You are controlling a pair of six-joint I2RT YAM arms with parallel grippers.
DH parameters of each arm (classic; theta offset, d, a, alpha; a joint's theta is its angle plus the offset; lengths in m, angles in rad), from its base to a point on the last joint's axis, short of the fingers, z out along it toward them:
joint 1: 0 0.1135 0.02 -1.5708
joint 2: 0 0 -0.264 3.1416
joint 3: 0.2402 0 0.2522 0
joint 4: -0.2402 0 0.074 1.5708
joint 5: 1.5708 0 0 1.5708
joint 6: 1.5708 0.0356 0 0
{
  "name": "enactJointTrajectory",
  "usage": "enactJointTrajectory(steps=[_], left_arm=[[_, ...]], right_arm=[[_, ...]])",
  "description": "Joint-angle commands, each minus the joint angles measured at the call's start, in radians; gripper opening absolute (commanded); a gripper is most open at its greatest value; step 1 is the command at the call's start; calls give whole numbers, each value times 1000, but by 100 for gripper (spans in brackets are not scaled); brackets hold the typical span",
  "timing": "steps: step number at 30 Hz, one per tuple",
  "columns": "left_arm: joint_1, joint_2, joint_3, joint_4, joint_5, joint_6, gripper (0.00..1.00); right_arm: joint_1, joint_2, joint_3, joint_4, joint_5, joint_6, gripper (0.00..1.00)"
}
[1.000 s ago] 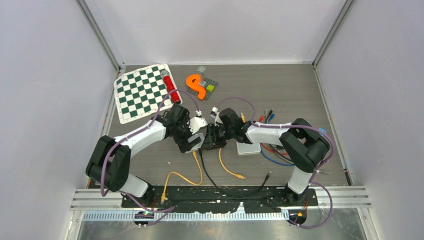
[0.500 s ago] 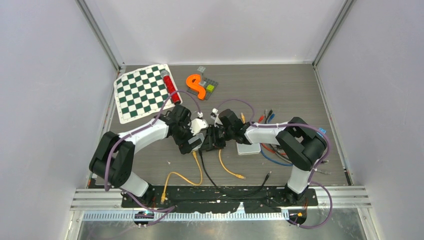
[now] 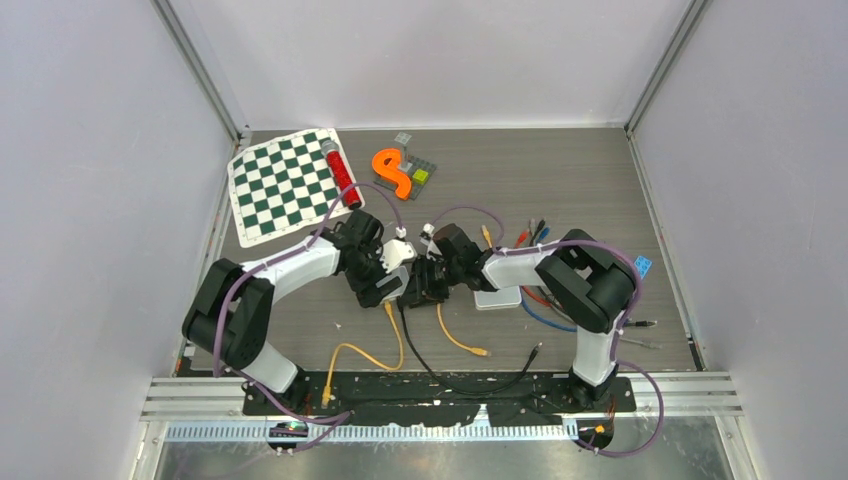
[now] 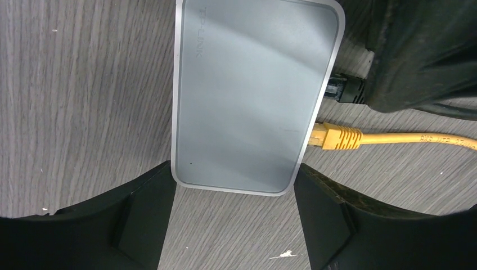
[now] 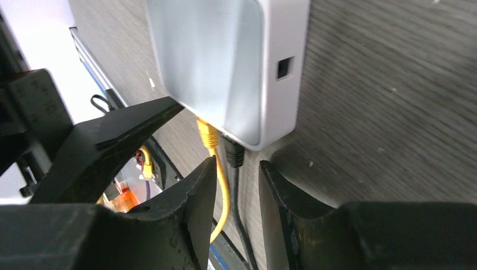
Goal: Pull the plug from the switch port
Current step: Pull the connector from the switch port.
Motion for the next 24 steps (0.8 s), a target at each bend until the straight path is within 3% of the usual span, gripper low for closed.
enactJointTrajectory(steps=[1, 12, 17, 24], left_arm=[[-5, 6, 25, -21, 12, 12, 77], [-5, -3, 23, -14, 24, 8, 75], [-6, 2, 28, 5, 40, 0, 82], [-8, 9, 30, 12, 43, -2, 82]], right_arm=[[13, 35, 26, 53, 38, 53, 41], [20, 79, 38, 80, 116, 122, 40], [22, 88, 45, 53, 132, 99, 31], [25, 99, 71, 16, 126, 61, 20]])
